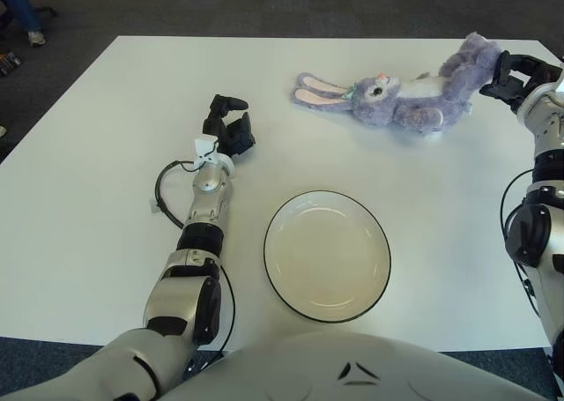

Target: Put the doll into the plate.

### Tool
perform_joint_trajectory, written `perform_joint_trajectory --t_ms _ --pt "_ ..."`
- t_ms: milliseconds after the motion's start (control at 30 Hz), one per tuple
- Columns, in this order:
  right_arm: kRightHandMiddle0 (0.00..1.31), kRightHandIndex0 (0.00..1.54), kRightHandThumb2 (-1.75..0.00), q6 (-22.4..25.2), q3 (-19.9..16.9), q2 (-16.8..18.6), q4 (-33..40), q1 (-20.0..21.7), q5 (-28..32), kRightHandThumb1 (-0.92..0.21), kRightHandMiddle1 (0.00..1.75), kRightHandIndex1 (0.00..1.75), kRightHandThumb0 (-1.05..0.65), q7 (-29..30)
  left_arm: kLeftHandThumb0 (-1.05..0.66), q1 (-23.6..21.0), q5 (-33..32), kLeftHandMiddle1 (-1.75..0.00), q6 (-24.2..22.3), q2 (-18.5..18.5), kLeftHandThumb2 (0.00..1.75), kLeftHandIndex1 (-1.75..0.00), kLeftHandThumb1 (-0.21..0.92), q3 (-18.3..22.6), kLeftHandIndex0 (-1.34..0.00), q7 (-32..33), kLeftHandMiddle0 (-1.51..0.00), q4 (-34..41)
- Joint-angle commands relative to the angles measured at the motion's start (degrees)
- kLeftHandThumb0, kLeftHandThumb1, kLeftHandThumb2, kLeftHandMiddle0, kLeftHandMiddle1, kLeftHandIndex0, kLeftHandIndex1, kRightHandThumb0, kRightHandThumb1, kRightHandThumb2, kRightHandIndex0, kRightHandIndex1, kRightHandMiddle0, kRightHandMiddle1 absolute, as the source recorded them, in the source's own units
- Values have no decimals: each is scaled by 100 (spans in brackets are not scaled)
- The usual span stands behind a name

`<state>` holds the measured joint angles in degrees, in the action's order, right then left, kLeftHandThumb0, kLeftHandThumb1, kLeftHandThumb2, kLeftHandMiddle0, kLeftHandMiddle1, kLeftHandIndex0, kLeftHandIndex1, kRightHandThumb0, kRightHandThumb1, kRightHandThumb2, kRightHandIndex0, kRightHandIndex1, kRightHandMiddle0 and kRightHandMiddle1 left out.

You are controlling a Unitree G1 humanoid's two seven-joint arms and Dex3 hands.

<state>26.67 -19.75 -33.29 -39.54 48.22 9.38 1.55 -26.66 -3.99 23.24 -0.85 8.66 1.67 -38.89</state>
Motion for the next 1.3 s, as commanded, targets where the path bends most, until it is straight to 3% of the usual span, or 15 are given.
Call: perform_joint_trajectory --t_ms 0,167,333,367,467,633,733,767,867,967,1133,1267 --pt "72 60 -139 114 17 44 240 -128 -36 -18 171 154 0 49 -39 138 -8 -175 -36 15 93 -175 62 -19 -38 -39 -103 -143" --pt "71 62 -137 208 -9 76 515 -275 41 -19 167 153 0 -26 -39 155 -18 -175 -62 4 93 -175 62 -19 -38 -65 -101 -116" --pt "60 56 -102 370 17 38 718 -394 201 -43 154 147 0 -487 -39 156 -25 -175 -49 8 93 -175 62 -17 -38 -80 -102 -121" --pt "61 45 -97 406 26 31 757 -412 211 -46 152 138 -16 -556 -39 156 -26 -175 -45 10 93 -175 62 -17 -38 -81 -102 -122" --pt "60 30 -84 583 80 -8 866 -436 213 -54 149 127 -33 -770 -39 158 -27 -175 -38 18 93 -175 62 -18 -38 -84 -103 -118" --pt "52 19 -63 881 127 -56 895 -375 170 -69 150 127 -37 -934 -39 156 -14 -175 -33 17 93 -175 62 -20 -38 -80 -103 -124" --pt "17 13 -76 972 206 -133 697 -262 116 -52 140 131 -47 -1083 -39 153 4 -175 -28 11 93 -175 62 -24 -38 -70 -103 -132" --pt "11 11 -79 1005 232 -163 630 -232 106 -48 121 131 -50 -1153 -39 153 6 -175 -31 7 93 -175 62 -26 -38 -73 -103 -133" --pt "4 10 -81 1119 265 -216 585 -197 108 -43 90 126 -55 -1286 -39 161 7 -175 -41 9 93 -175 62 -33 -38 -80 -104 -119" --pt "1 11 -79 1206 301 -240 554 -174 122 -42 69 117 -59 -1419 -39 165 13 -175 -48 5 93 -175 62 -37 -38 -74 -104 -118" --pt "0 13 -75 1252 308 -241 544 -154 134 -43 51 105 -64 -1534 -39 165 31 -175 -46 3 93 -175 62 -37 -38 -43 -104 -126" --pt "0 13 -75 1279 249 -196 627 -155 187 -42 50 97 -66 -1556 -39 171 19 -175 -23 13 93 -175 62 -34 -38 -51 -104 -122"
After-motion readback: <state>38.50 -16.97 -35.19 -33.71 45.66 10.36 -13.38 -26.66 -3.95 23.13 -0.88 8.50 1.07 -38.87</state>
